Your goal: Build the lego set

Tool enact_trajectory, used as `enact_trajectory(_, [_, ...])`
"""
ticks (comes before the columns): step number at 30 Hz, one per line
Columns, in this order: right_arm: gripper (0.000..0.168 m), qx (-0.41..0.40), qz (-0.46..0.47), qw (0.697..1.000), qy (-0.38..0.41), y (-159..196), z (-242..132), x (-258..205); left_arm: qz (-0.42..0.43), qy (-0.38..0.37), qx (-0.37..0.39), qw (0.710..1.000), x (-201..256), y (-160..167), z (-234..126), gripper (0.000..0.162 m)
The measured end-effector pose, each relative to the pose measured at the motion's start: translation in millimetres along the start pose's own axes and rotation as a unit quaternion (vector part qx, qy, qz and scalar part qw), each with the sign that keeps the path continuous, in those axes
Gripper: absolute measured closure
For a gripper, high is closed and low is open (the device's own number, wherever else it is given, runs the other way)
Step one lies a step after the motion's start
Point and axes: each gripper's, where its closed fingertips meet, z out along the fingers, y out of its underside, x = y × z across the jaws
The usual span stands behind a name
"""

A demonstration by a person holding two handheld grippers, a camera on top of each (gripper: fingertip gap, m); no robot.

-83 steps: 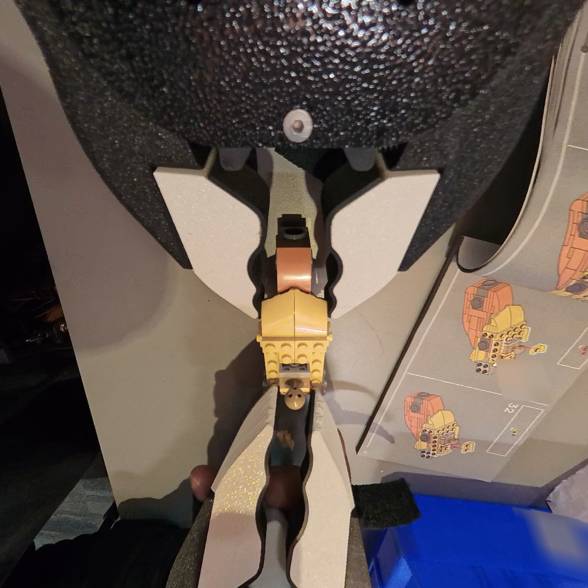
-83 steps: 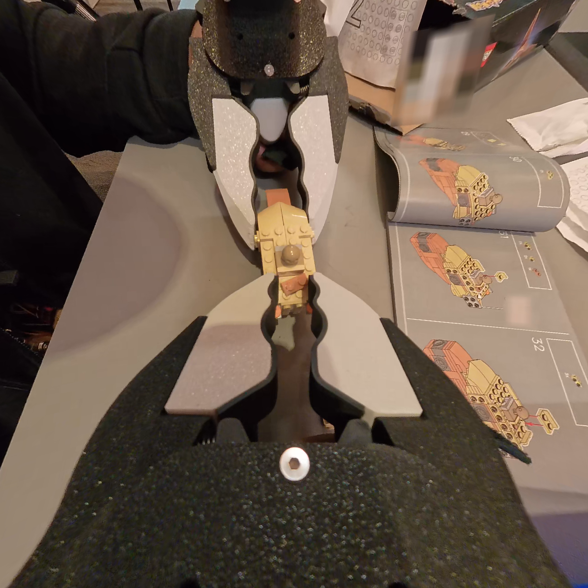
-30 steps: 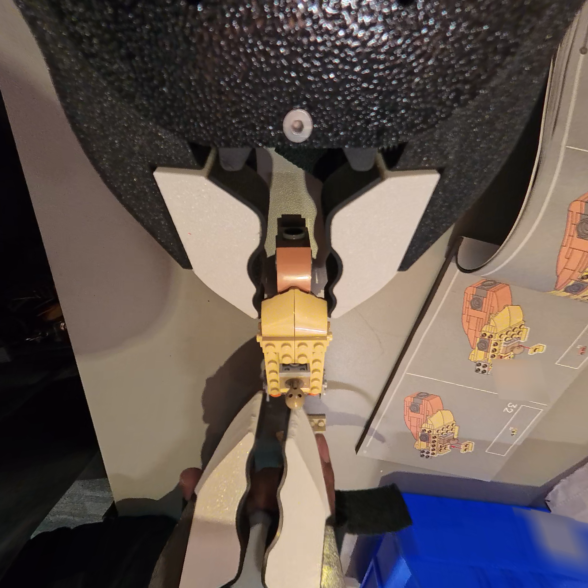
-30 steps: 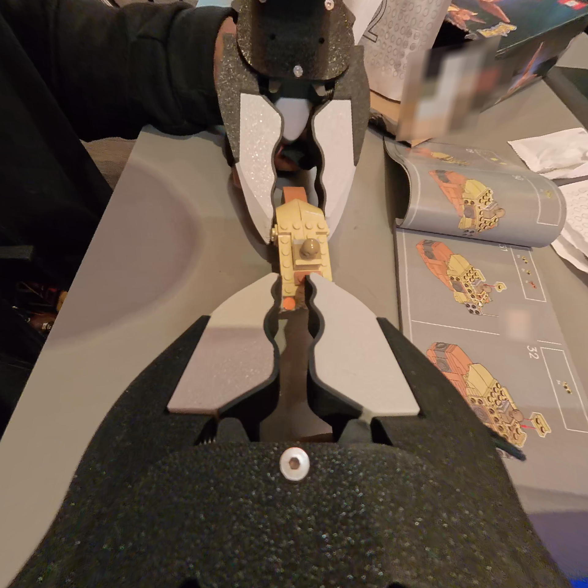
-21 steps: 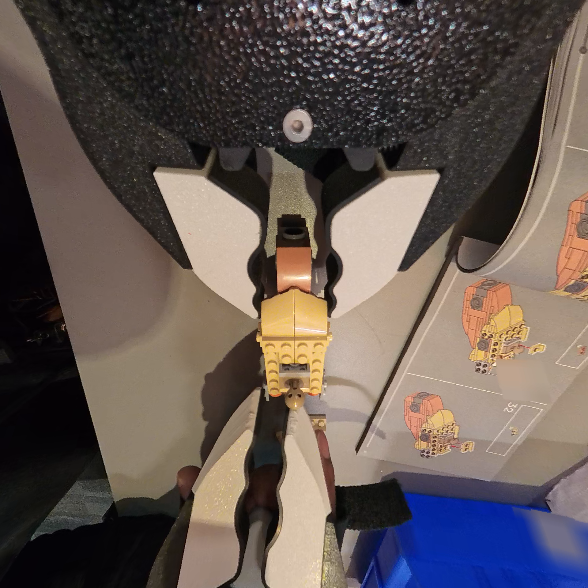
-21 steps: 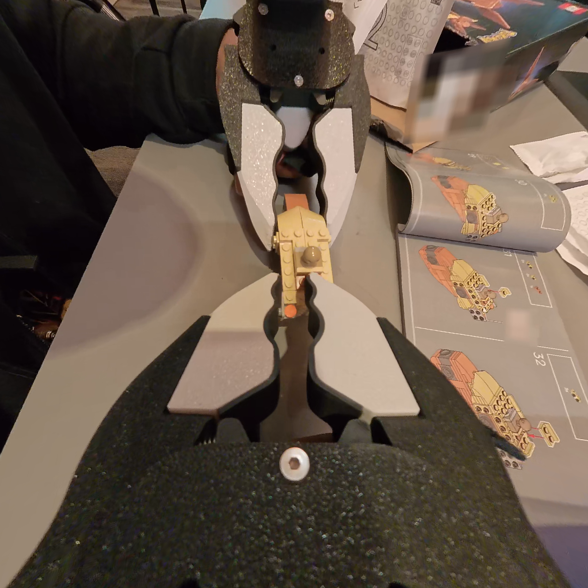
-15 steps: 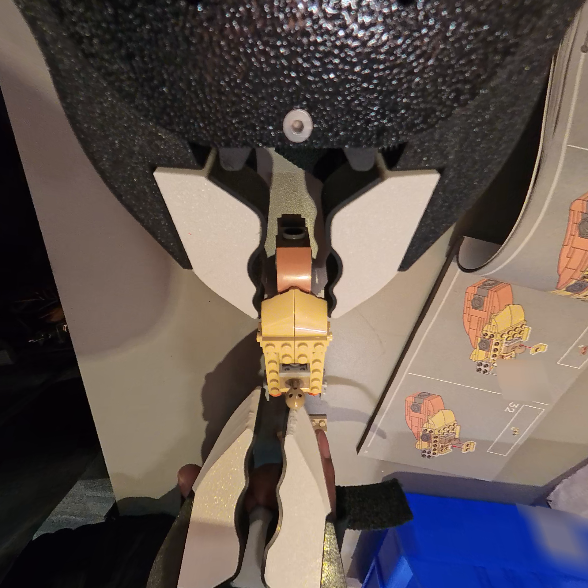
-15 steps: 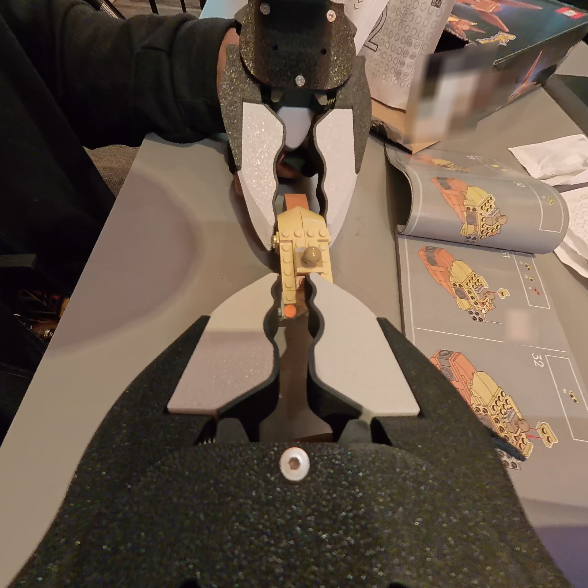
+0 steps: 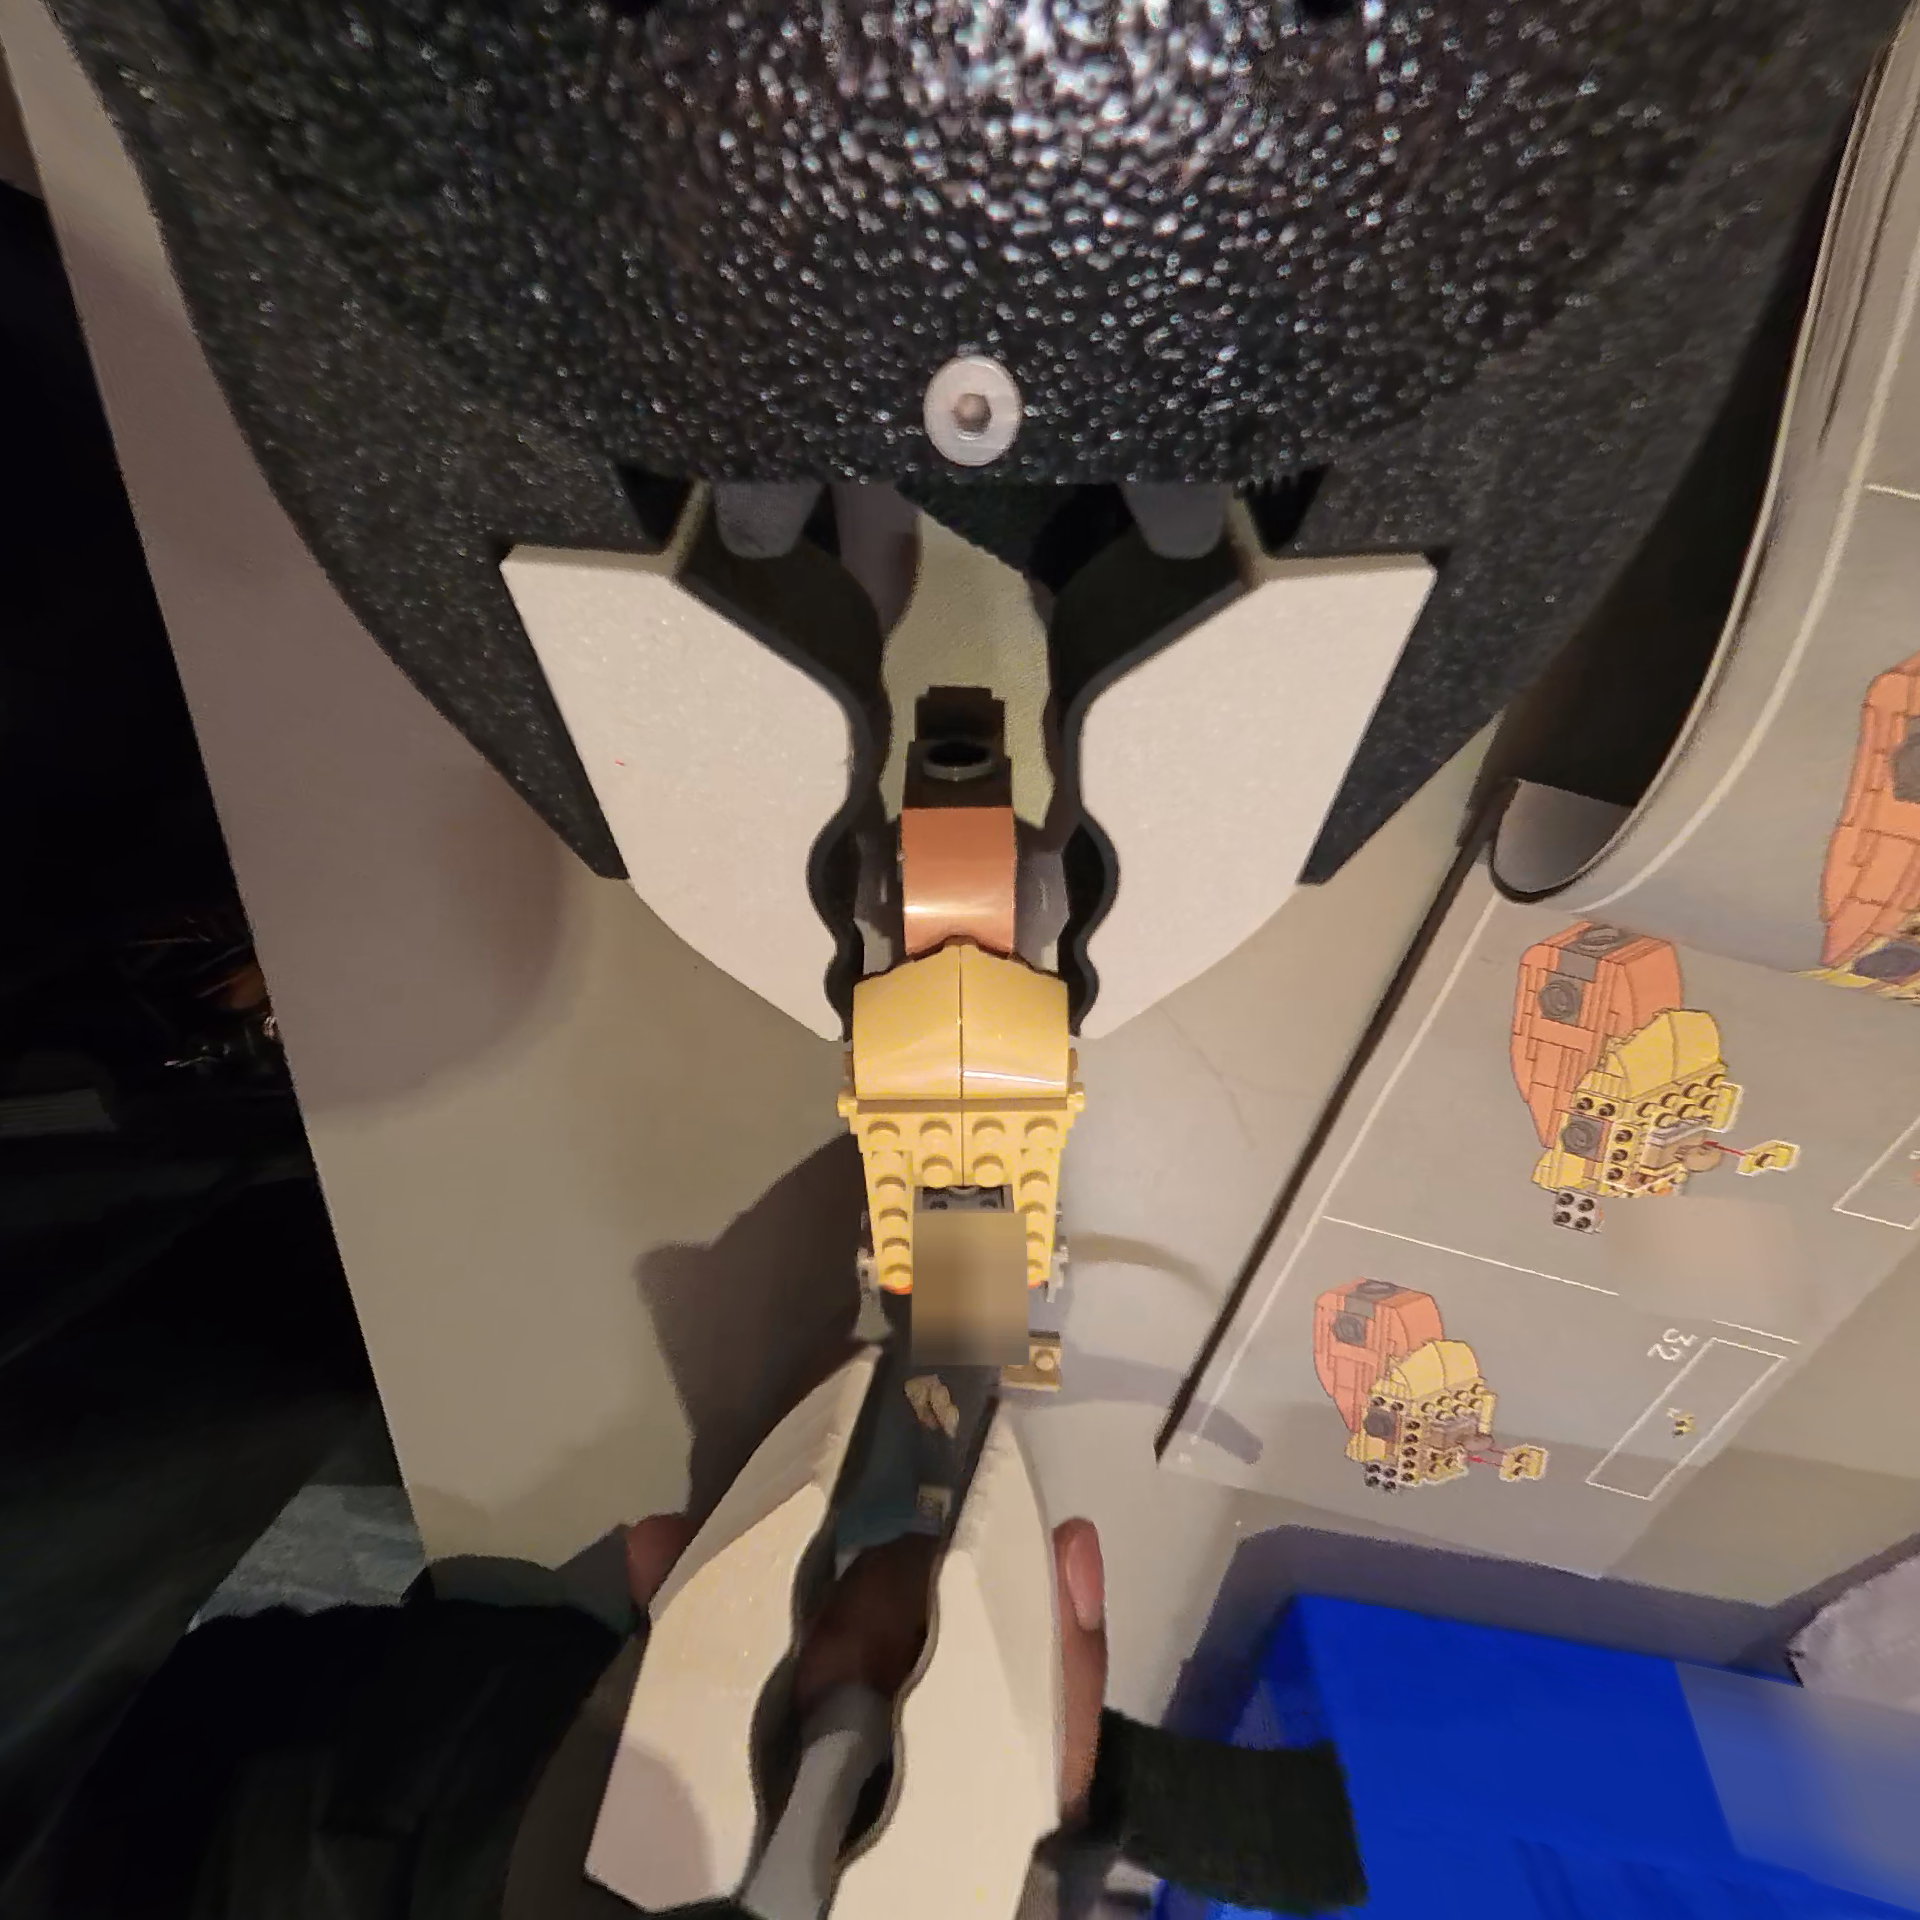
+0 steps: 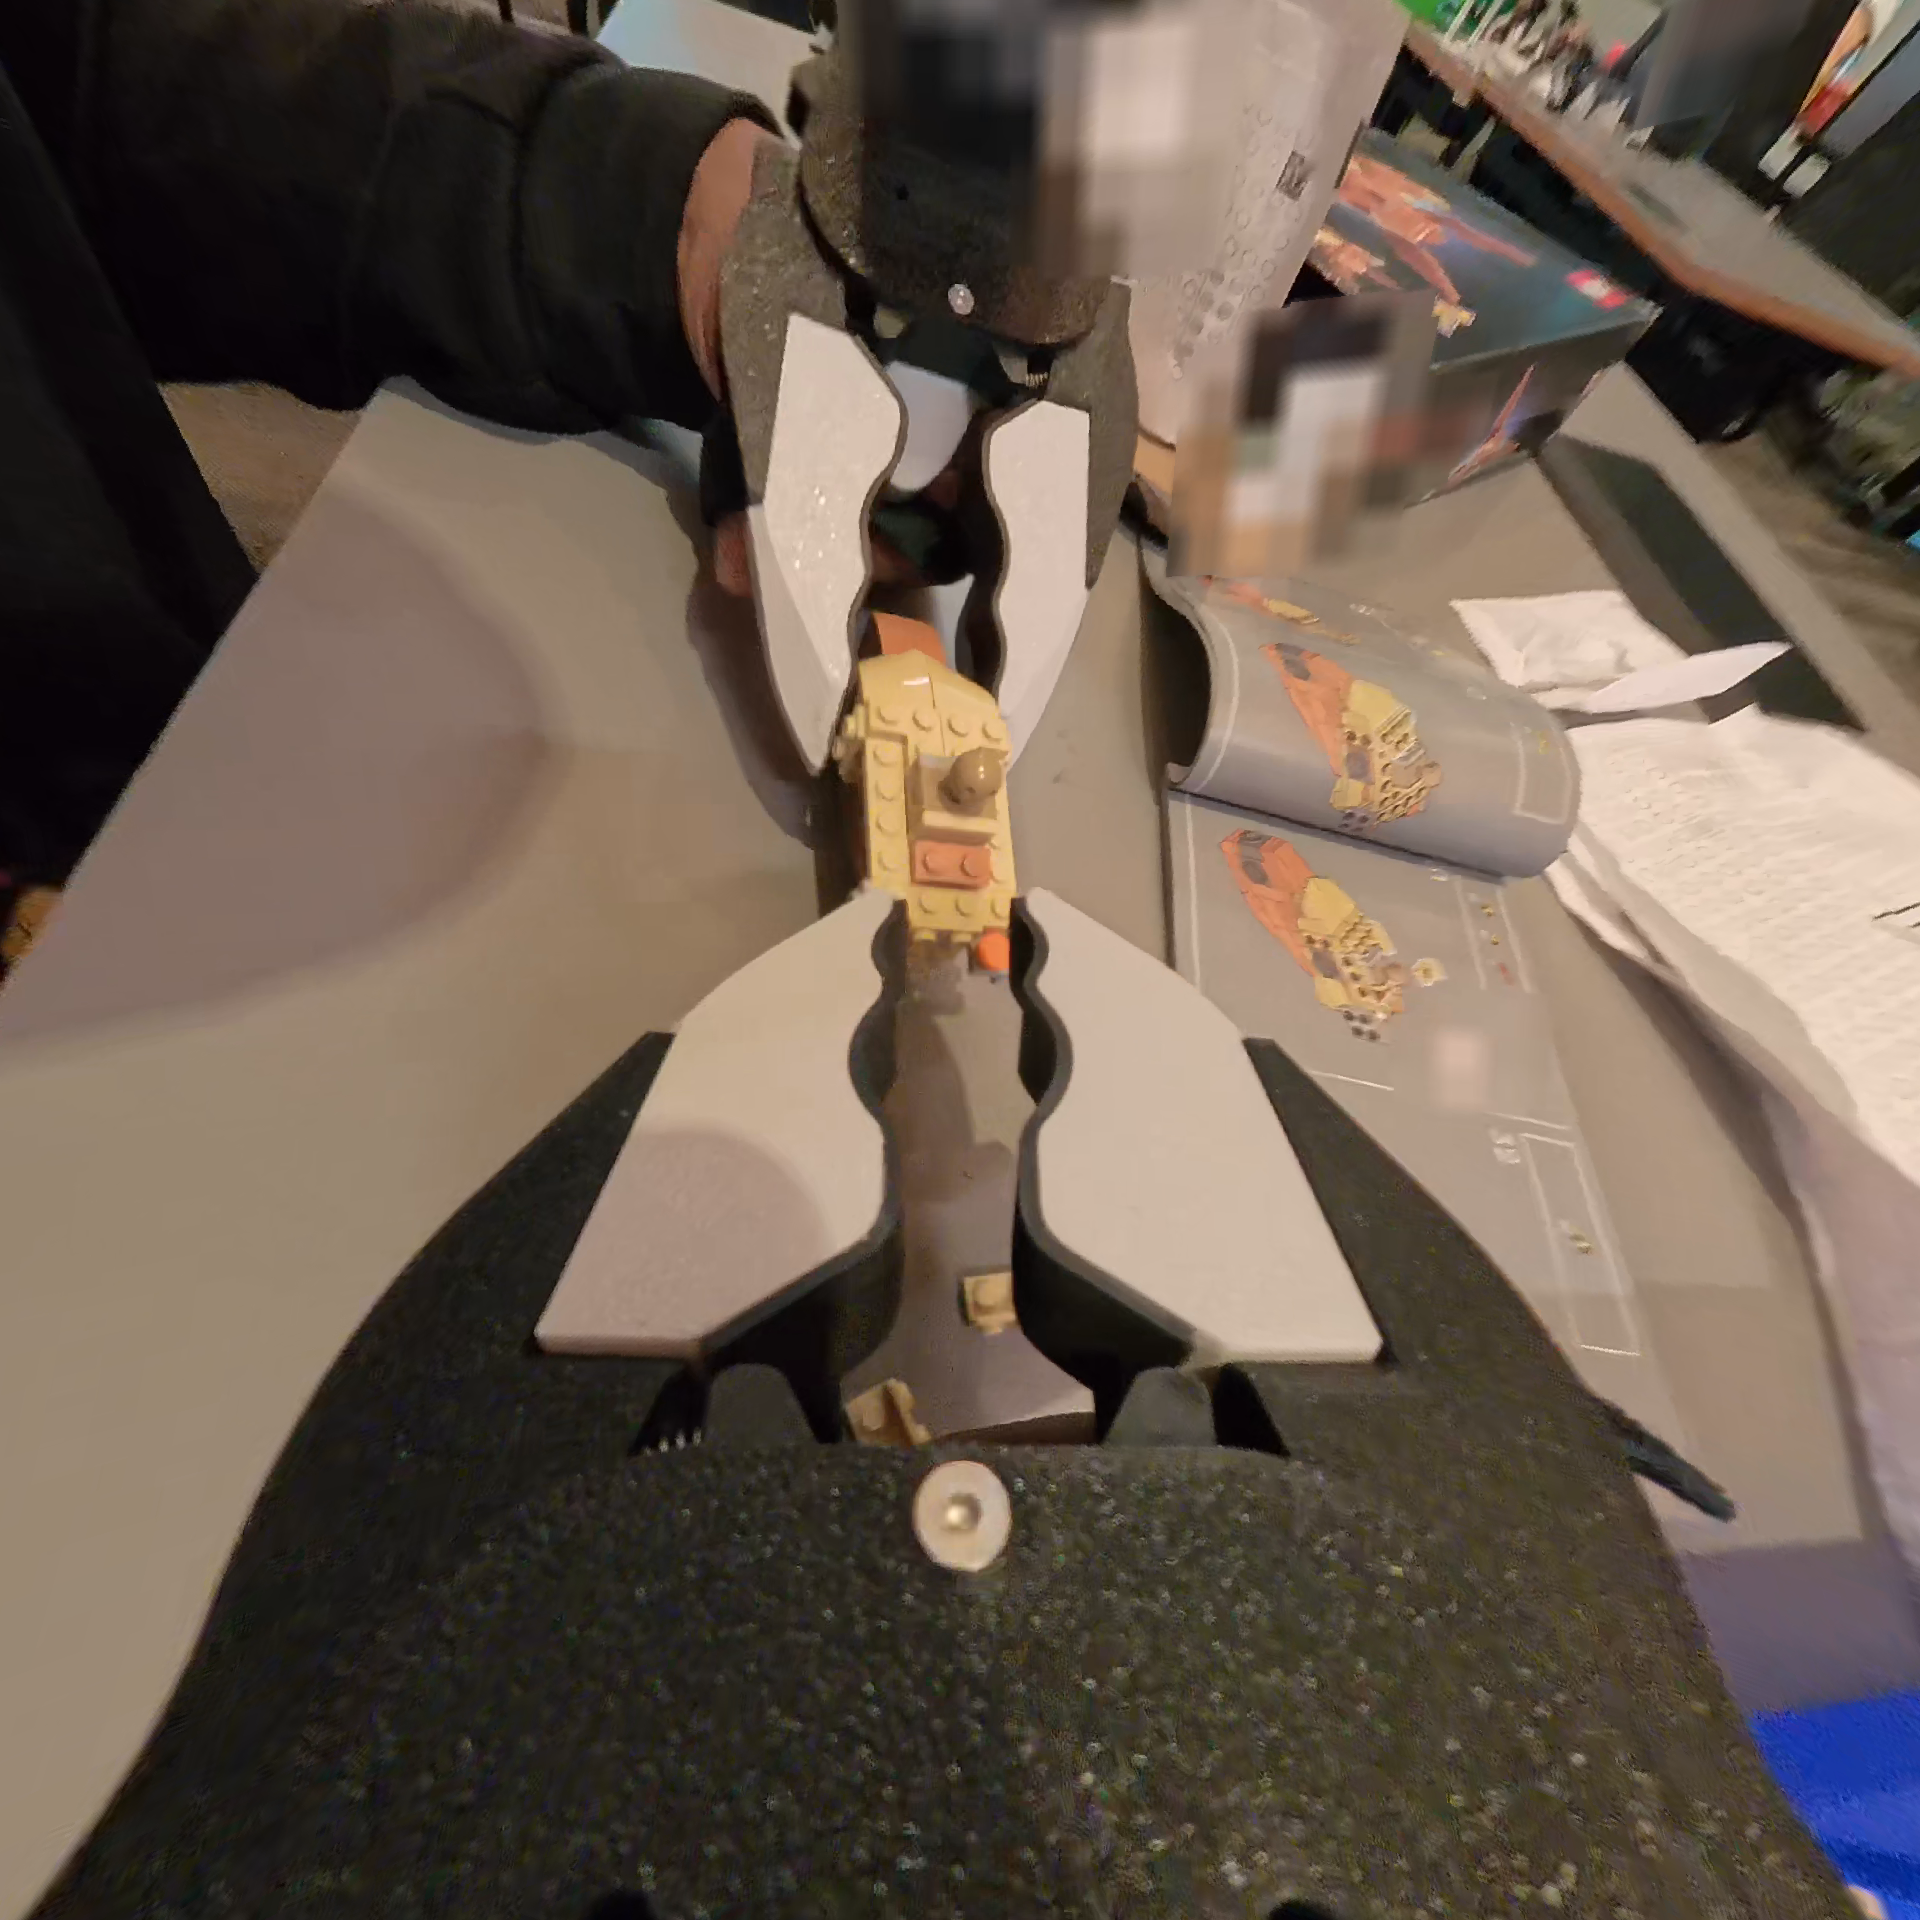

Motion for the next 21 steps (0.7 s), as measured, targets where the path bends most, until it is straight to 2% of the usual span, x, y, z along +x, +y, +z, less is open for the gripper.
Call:
enact_trajectory(4, [0.146,0.016,-0.092,0.995,0.034,-1,-8,6,-0.022,0.016,0.034,0.999,-1,-8,-7,0.126])
enact_trajectory(10, [0.133,0.033,-0.235,0.969,0.076,0,-12,8,-0.047,0.045,0.079,0.995,0,-17,-18,0.126])
enact_trajectory(21, [0.113,0.048,-0.34,0.935,0.088,-13,3,0,-0.076,0.1,0.12,0.985,7,-25,-29,0.126])
